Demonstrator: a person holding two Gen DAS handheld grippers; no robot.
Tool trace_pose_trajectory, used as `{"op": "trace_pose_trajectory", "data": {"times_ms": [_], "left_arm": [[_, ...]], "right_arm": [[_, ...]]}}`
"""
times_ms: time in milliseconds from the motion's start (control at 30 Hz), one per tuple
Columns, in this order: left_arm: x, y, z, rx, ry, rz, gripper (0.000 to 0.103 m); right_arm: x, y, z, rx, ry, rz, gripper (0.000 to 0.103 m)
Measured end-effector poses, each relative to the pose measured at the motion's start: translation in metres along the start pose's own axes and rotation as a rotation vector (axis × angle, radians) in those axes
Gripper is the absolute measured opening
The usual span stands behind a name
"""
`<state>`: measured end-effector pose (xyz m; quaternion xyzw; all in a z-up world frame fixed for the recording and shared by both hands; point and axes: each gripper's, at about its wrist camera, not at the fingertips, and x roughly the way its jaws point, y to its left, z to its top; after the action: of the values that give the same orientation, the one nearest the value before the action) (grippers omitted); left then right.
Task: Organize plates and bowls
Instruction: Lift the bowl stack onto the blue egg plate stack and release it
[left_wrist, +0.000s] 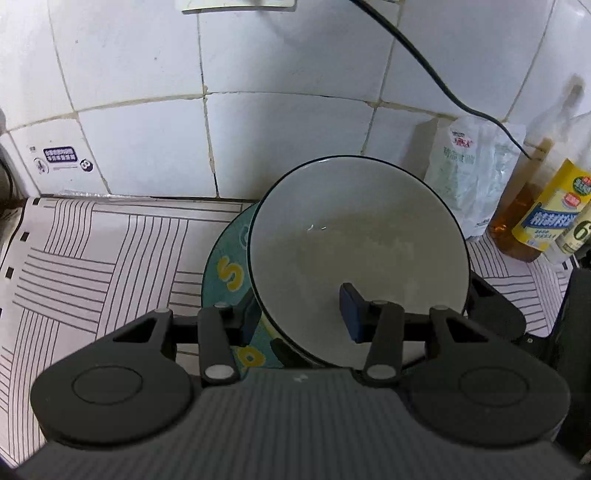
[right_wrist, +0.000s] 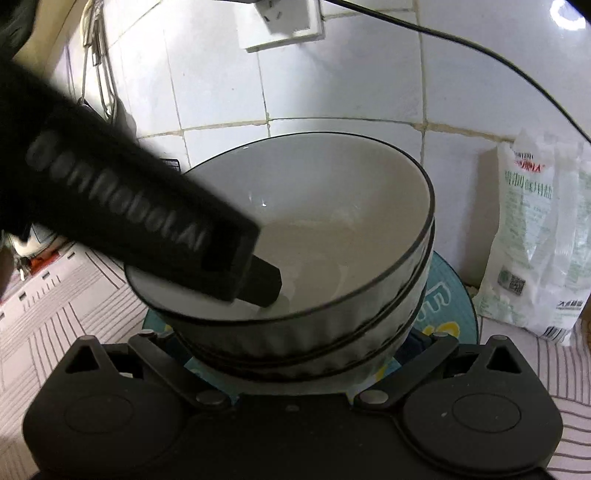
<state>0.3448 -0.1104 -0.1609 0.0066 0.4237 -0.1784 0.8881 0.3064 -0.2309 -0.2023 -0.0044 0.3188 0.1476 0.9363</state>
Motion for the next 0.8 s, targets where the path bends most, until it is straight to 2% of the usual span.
{"op": "trace_pose_trajectory", "data": {"times_ms": [267,433,533,700,800], "left_arm": [[0.000,0.002,0.002,-0.023,0.013,0.001,0.046],[-0.006,0.001,0.005,-0.046,0.006,0.026,0.047],[-0.019,0.005,0.006,-0.053,-0.024,0.018,0.049],[-0.046,0.011,0.002,-0.050,-0.065,0.018,0.054],[-0.059,0.014,-0.001,-0.042,-0.063,0.010,0.056]], "right_arm": [[0.000,-0.002,0.011,0.020,0.065,-0.001,0.103],[-0.010,0.004,0.019,0.045,0.133,-0.069,0.103],[-0.029,0.006,0.020,0.022,0.118,-0.092,0.103],[-0.062,0.006,0.017,0.093,0.088,-0.116,0.103],[-0.078,0.007,0.015,0.121,0.074,-0.132,0.103]]}}
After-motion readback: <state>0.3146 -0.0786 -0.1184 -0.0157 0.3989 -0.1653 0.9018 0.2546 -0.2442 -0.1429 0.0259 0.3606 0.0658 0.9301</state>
